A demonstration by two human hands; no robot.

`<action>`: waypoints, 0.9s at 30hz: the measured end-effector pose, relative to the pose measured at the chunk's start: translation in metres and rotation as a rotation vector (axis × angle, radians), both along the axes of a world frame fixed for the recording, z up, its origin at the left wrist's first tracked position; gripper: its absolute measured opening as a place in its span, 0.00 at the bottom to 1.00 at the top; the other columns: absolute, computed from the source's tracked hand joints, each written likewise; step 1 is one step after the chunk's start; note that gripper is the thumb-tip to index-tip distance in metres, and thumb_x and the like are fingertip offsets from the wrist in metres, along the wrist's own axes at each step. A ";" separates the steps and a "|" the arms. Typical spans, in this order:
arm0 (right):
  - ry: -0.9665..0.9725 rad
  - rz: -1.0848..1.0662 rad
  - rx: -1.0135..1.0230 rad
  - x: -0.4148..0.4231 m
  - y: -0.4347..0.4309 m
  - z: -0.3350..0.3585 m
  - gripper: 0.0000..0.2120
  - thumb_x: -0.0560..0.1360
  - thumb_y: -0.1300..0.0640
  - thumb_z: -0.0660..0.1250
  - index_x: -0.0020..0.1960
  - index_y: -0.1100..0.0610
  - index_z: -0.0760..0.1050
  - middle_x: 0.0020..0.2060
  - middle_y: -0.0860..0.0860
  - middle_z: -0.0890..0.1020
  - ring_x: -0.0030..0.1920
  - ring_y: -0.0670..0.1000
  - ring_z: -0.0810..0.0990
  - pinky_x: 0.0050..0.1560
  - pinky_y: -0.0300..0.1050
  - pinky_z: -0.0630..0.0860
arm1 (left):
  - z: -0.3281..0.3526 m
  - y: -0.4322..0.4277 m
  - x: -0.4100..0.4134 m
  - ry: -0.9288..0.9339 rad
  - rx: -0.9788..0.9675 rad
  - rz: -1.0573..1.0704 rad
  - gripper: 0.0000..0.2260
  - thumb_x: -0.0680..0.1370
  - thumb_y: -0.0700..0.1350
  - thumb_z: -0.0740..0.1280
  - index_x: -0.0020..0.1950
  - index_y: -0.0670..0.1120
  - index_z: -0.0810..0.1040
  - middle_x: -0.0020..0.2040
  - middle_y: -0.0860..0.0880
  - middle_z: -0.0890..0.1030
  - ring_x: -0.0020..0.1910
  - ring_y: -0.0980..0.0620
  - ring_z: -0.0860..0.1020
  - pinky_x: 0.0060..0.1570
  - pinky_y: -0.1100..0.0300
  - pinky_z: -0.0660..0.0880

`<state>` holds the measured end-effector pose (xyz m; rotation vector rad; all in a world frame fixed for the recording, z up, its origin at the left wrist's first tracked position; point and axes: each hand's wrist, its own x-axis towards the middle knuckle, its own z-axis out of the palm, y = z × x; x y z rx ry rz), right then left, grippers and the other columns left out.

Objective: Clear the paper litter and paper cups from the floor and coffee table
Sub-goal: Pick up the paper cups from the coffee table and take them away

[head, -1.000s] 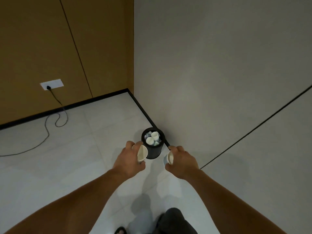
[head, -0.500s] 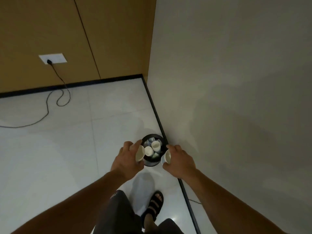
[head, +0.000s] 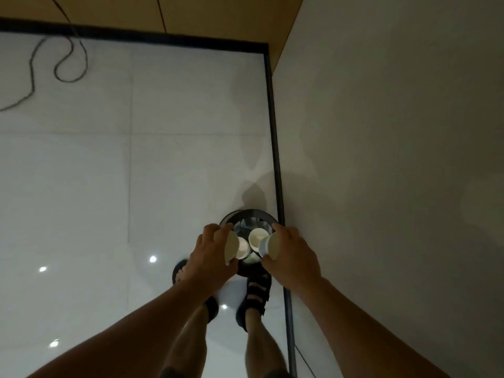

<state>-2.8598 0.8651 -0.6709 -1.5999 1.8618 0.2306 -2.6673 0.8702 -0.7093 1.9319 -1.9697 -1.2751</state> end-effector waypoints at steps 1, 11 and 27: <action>-0.006 0.028 -0.005 -0.002 -0.007 -0.022 0.37 0.72 0.45 0.71 0.75 0.48 0.57 0.68 0.51 0.69 0.64 0.53 0.73 0.56 0.46 0.76 | -0.022 0.000 -0.006 0.003 0.018 0.025 0.37 0.69 0.53 0.75 0.73 0.54 0.59 0.67 0.51 0.62 0.63 0.49 0.67 0.53 0.61 0.71; 0.013 0.370 0.052 -0.023 -0.025 -0.192 0.39 0.73 0.42 0.69 0.77 0.51 0.55 0.70 0.53 0.67 0.64 0.56 0.73 0.54 0.45 0.73 | -0.178 0.030 -0.052 0.014 0.130 0.194 0.38 0.72 0.50 0.73 0.76 0.54 0.55 0.70 0.51 0.56 0.67 0.44 0.65 0.61 0.50 0.74; 0.076 0.579 0.107 -0.037 0.001 -0.242 0.56 0.70 0.41 0.73 0.79 0.50 0.34 0.79 0.53 0.38 0.78 0.57 0.41 0.72 0.56 0.61 | -0.235 0.061 -0.072 -0.367 0.004 -0.164 0.43 0.72 0.72 0.46 0.76 0.49 0.31 0.77 0.44 0.33 0.74 0.43 0.29 0.70 0.46 0.30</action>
